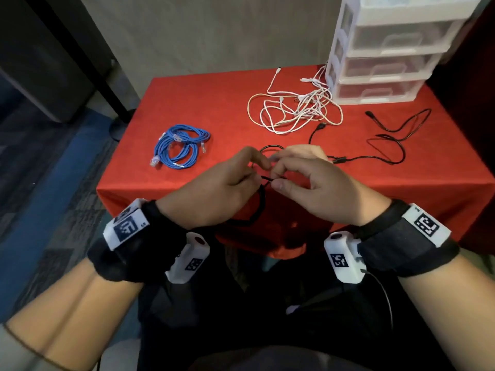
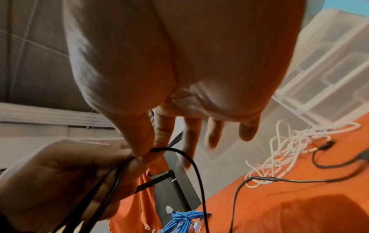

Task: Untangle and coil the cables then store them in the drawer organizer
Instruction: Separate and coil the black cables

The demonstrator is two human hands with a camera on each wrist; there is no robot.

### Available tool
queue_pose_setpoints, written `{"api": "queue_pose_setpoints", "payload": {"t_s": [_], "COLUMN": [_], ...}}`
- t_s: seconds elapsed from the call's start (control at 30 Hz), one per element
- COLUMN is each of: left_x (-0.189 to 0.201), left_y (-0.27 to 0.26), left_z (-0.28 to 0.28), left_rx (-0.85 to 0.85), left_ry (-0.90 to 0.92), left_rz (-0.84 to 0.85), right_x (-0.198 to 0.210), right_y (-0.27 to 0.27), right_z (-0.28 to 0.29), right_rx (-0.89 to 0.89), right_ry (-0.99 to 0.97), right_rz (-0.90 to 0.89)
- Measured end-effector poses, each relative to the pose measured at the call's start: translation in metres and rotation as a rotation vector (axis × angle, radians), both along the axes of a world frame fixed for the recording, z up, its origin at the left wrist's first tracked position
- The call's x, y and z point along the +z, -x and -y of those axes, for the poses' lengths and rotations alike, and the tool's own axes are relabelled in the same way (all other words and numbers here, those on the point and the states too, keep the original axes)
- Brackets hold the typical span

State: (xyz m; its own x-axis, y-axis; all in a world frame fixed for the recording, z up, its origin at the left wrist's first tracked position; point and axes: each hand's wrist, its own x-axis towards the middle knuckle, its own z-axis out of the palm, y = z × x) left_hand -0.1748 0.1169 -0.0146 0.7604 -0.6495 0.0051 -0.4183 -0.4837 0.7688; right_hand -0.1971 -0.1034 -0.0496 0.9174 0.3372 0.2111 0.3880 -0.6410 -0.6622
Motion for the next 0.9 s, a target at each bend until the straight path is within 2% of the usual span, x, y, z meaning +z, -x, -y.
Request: {"api": "queue_pose_setpoints", "payload": {"t_s": [0.1, 0.17, 0.27, 0.4, 0.5, 0.6, 0.67, 0.73, 0.8, 0.9], "left_x": [0.005, 0.011, 0.019, 0.02, 0.013, 0.004, -0.001, -0.006, -0.009, -0.014], "left_y": [-0.005, -0.012, -0.028, -0.042, -0.039, -0.034, -0.031, -0.025, -0.018, -0.011], "left_z": [-0.009, -0.018, -0.038, -0.064, -0.064, -0.046, -0.032, -0.017, -0.004, 0.012], "left_rx": [-0.027, 0.015, 0.158, 0.379, 0.42, 0.484, 0.498, 0.488, 0.475, 0.477], "left_ry": [-0.148, -0.169, -0.009, 0.325, 0.345, 0.475, 0.662, 0.861, 1.007, 1.152], "left_rz": [0.136, 0.194, 0.189, -0.011, 0.019, 0.014, -0.085, -0.261, -0.448, -0.619], "right_x": [0.006, 0.007, 0.005, -0.005, -0.01, -0.016, -0.021, -0.024, -0.027, -0.026], "right_y": [0.003, 0.005, 0.006, 0.013, 0.021, 0.025, 0.027, 0.027, 0.025, 0.02], "right_z": [-0.005, -0.005, 0.002, 0.013, 0.011, 0.004, -0.004, -0.015, -0.027, -0.042], "right_rx": [0.037, 0.01, -0.026, -0.007, 0.007, 0.034, 0.044, 0.069, 0.037, -0.149], "right_ry": [-0.07, -0.101, -0.102, -0.178, -0.266, -0.146, -0.071, -0.118, -0.248, -0.489], "right_rz": [-0.041, -0.061, -0.101, -0.241, -0.283, -0.241, -0.229, -0.291, -0.332, -0.204]}}
